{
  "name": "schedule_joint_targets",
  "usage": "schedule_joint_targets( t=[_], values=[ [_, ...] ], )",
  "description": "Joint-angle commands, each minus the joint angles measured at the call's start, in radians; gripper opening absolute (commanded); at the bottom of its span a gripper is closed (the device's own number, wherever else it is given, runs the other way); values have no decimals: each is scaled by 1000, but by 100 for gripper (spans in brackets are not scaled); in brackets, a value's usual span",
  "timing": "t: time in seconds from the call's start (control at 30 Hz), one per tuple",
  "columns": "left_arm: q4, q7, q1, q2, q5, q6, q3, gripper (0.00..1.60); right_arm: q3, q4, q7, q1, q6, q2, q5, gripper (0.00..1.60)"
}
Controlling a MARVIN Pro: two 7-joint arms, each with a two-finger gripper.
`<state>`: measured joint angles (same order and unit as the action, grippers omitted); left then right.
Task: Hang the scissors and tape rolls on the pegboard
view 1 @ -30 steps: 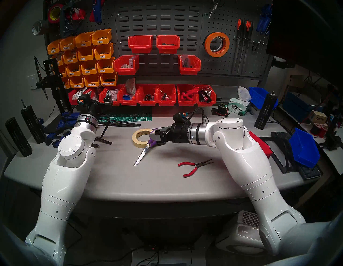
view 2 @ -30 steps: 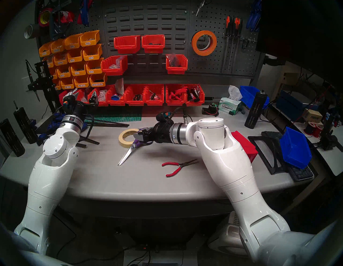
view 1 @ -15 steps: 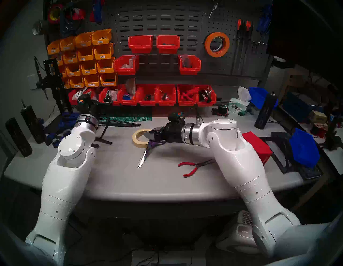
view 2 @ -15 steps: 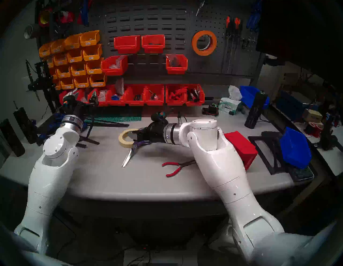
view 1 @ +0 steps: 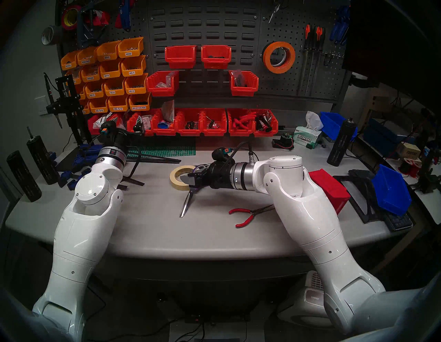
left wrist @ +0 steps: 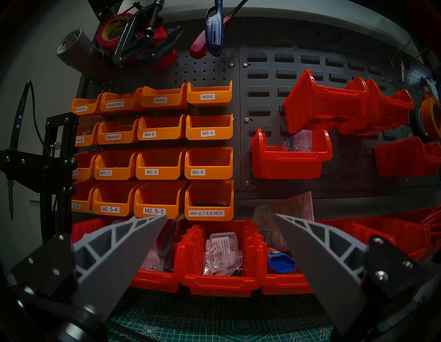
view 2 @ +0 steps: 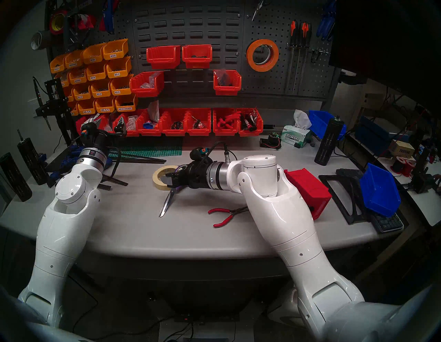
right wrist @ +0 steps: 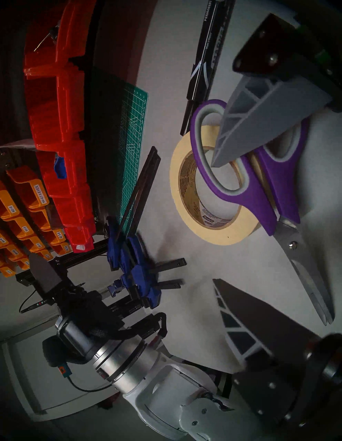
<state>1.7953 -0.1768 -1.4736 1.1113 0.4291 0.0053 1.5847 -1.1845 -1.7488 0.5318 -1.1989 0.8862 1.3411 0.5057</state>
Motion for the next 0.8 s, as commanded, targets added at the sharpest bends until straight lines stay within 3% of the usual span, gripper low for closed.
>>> schedule_joint_targets(
  t=[0.0, 0.77],
  values=[
    [29, -2, 30, -1, 2, -12, 13, 160, -8, -39, 1, 11, -1, 7, 5, 160],
    [29, -2, 30, -1, 2, -12, 13, 160, 47, 5, -28, 62, 9, 49, -2, 160]
  ],
)
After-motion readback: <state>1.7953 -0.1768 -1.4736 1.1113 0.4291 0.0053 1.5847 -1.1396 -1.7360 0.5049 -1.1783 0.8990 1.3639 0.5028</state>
